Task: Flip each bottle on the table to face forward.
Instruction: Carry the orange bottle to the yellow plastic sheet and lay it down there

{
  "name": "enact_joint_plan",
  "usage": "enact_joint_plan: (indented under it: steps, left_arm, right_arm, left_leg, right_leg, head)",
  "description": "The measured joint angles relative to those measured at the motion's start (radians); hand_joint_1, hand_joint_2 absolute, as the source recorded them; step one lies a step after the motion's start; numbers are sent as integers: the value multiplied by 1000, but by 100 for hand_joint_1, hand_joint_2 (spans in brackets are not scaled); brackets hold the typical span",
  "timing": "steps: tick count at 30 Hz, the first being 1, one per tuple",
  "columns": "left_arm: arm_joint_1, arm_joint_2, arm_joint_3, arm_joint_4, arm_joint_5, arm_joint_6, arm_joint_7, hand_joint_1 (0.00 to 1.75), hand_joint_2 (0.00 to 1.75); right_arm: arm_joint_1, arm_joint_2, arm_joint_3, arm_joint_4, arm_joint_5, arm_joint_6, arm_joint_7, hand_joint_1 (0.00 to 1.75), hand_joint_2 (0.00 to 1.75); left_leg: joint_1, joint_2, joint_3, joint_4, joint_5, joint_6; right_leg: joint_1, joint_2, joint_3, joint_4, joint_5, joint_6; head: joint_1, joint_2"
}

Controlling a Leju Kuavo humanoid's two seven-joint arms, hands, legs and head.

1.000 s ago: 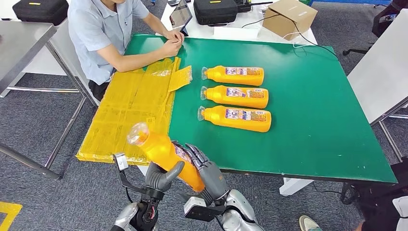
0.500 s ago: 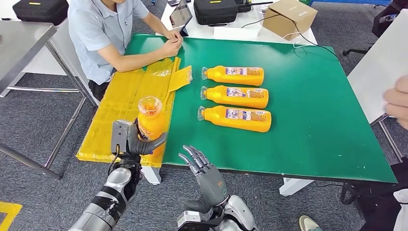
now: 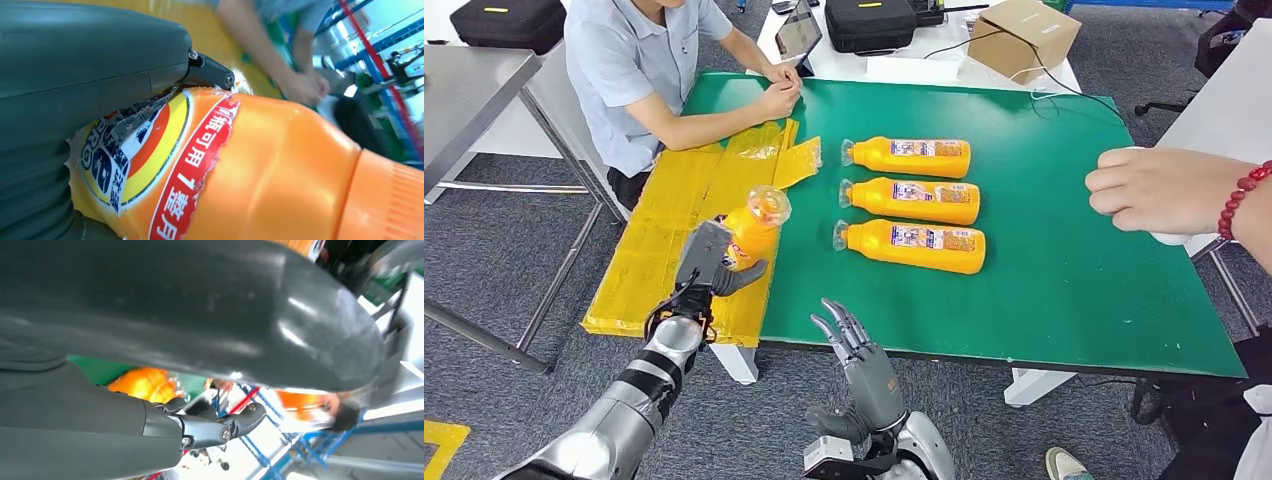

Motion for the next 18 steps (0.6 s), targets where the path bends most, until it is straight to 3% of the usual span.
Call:
enact_joint_plan:
  steps: [3, 9, 14, 18]
  left_arm:
    - [-85, 12, -50, 125, -227, 37, 137, 175, 175]
    - [-202, 52, -162, 330, -489, -45, 365, 175, 175]
    - [-250, 90, -229, 412, -603, -147, 466, 175, 175]
    - [-290, 109, -269, 453, -638, -295, 509, 175, 175]
  right_arm:
    - [-1, 3, 0, 9, -5, 31, -16, 0, 0]
    - [-6, 16, 0, 17, -31, 58, -28, 0, 0]
    - [-9, 25, 2, 22, -48, 68, -39, 0, 0]
    - [-11, 33, 2, 29, -64, 78, -46, 0, 0]
  left_leg:
    - [0, 0, 0, 0, 1, 0]
    - [0, 0, -1, 0, 1, 0]
    - [0, 0, -2, 0, 1, 0]
    - [0, -1, -1, 0, 1, 0]
  right_leg:
    - [0, 0, 0, 1, 0, 0]
    - [0, 0, 0, 1, 0, 0]
    - [0, 0, -1, 1, 0, 0]
    - [0, 0, 0, 1, 0, 0]
  head:
    - [0, 0]
    - [0, 0]
    - [0, 0]
    - [0, 0]
